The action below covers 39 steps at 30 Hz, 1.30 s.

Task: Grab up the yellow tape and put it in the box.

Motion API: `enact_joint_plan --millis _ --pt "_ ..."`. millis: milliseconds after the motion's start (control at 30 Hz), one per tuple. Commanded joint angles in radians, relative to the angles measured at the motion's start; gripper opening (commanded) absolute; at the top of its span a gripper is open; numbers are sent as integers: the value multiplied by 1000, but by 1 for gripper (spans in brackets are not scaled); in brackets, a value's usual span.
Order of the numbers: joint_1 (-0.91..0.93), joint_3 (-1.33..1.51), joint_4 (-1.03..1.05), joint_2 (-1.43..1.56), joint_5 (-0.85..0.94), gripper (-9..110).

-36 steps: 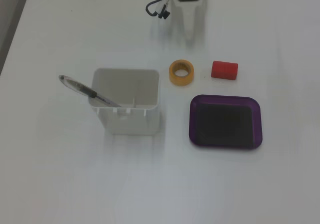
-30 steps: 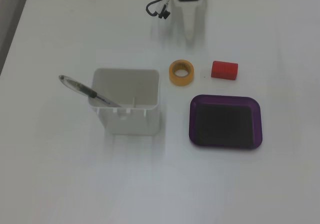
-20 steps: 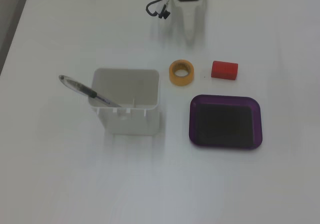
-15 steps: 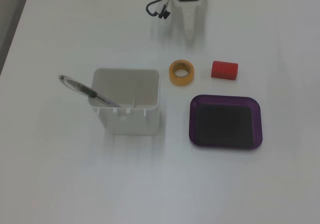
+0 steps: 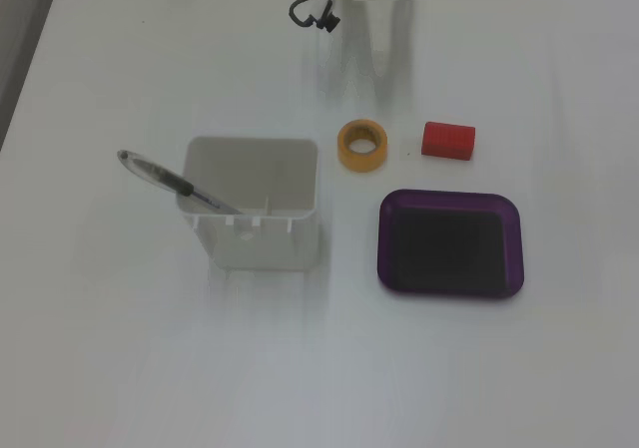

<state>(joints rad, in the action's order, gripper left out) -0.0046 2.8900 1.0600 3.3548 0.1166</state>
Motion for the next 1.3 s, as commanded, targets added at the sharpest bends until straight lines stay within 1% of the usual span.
enact_joint_plan --millis 0,133,300,533,733,867,1133,1267 --pt "8 -64 -21 -49 41 8" --pt "8 -218 -26 -284 44 11" --pt "6 -518 -3 -701 37 16" --pt "5 -985 210 -1236 48 19" --pt "5 -1213 281 -1574 40 19" --pt "5 -1230 287 -1669 40 19" --pt "8 -1227 279 -1694 48 19" --pt "67 -1198 262 -1694 52 19"
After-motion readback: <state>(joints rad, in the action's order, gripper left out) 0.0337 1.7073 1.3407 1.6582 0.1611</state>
